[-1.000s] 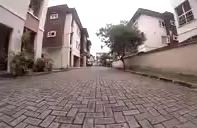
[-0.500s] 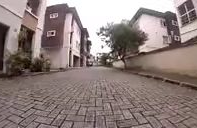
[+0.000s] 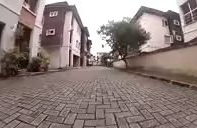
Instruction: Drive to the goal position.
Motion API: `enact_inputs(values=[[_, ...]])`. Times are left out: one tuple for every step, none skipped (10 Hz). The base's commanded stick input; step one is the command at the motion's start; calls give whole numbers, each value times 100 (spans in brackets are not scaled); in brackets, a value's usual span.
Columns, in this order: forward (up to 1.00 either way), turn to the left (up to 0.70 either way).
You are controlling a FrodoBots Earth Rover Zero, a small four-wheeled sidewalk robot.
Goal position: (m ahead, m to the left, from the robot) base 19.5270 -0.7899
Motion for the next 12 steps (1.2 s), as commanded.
enact_inputs(values=[[70,0],[70,0],[70,0],[70,0],[70,0],[70,0],[70,0],[70,0],[70,0],[70,0],[70,0],[70,0]])
